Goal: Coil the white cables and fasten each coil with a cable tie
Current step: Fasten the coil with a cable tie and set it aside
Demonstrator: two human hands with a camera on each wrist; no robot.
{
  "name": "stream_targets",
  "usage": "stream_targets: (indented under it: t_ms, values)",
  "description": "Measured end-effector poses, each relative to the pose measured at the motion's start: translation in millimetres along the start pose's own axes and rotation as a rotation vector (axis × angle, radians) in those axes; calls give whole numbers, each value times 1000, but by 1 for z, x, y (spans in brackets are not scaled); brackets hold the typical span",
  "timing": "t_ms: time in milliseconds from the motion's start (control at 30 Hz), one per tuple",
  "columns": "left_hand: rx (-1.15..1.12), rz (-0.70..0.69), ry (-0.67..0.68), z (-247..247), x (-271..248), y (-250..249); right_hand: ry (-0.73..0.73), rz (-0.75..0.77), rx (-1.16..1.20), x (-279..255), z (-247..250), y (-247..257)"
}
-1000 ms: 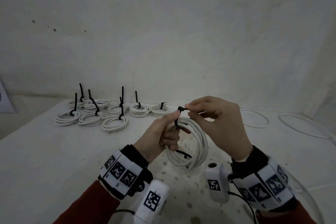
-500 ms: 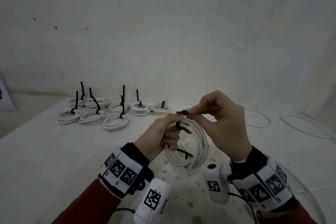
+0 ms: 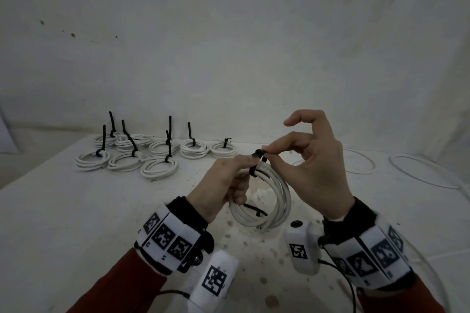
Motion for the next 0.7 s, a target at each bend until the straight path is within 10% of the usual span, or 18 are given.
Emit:
stream_targets:
  t_ms: [300, 533, 700]
  values:
    - [123, -110, -103, 4, 2, 3, 9, 50, -128, -3, -3, -2]
    - [847, -593, -399, 24, -4, -5, 209, -545, 56, 2, 2, -3]
    - [935, -687, -409, 24, -5, -6, 283, -634, 393, 0, -14, 5]
Point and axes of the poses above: each hand's wrist, its own x-axis towards the middle knuckle, its own z-axis out of the back of the hand, y = z × x, the point moved 1 cm from there along x, towards the middle knuckle, and after that the axes turned 11 degrees about y, right-handed, at the moved point
